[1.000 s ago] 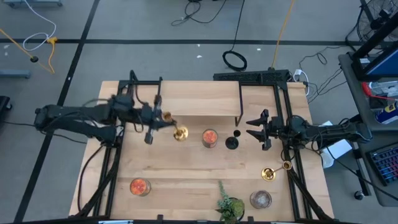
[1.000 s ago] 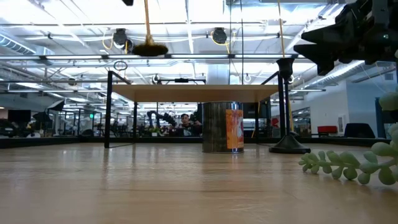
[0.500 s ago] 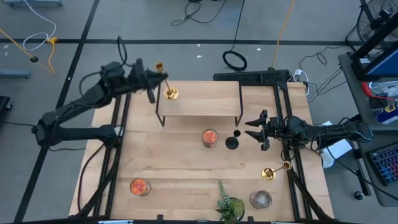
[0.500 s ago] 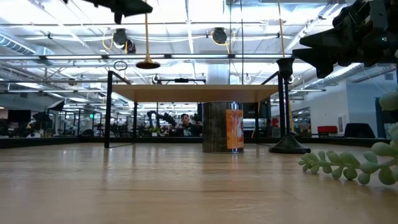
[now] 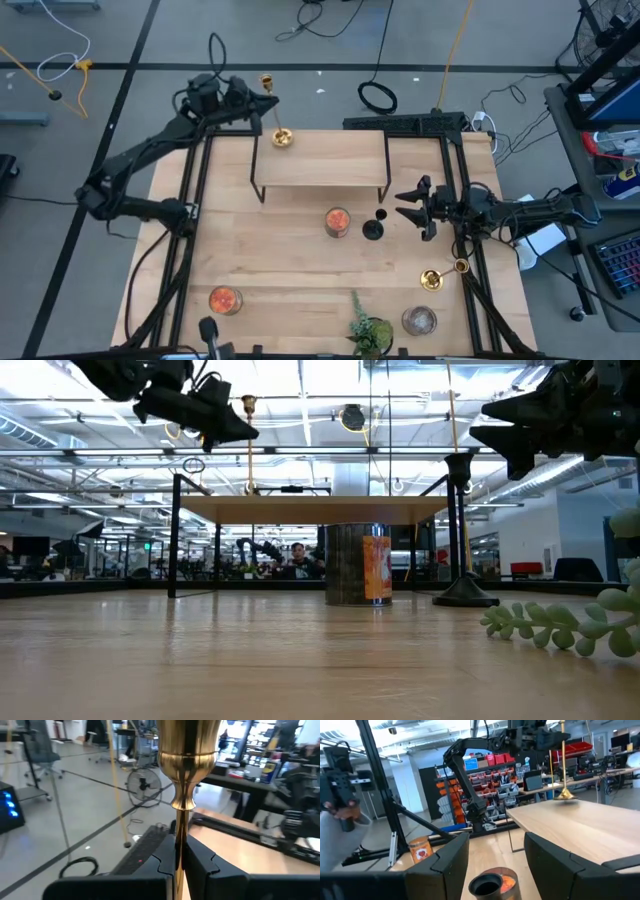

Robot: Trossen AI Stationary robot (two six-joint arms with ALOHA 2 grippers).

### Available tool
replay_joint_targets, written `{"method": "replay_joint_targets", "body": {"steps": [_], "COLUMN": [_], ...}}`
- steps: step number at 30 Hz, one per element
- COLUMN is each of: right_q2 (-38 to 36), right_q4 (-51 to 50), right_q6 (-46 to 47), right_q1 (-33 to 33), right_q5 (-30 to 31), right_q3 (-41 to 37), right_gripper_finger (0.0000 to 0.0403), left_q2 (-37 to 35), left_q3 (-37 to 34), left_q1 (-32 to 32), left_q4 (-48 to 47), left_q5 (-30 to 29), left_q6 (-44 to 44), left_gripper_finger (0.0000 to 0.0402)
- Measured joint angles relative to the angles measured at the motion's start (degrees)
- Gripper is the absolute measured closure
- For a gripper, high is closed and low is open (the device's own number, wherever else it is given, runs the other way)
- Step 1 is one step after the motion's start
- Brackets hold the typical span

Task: Pick & Place candle stick holders
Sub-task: Put the left gold candle holder on the shelf, then put the black candle holder on the shelf aligned with the other gold candle holder

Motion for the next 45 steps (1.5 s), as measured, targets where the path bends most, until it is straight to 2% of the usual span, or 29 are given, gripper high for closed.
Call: {"method": "replay_joint_targets", "body": {"steps": [7, 26, 38, 45], "right_q2": [1.19, 2.19, 2.19, 2.19], "right_q4": [0.00, -0.02, -0.01, 0.13], "right_q6": [0.87, 0.68, -1.23, -2.80], "right_q1": [0.00, 0.00, 0.01, 0.02], "right_q5": [0.00, 0.00, 0.02, 0.04], "right_q3": [0.00, -0.01, -0.01, -0.01], "right_gripper_finger": [0.0215, 0.0215, 0.0215, 0.0215], "left_q2": [0.01, -0.21, -0.09, -2.79], "left_q3": [0.00, 0.07, -0.02, -0.02], "left_q1": [2.99, 0.98, 0.77, 0.78], "left_q4": [-0.78, -4.36, -11.45, -12.36], "left_q5": [0.81, 1.00, 0.84, -2.34], "left_q6": [0.43, 6.22, 9.80, 11.22], "left_gripper_finger": [0.0385, 0.0372, 0.0300, 0.0264]}}
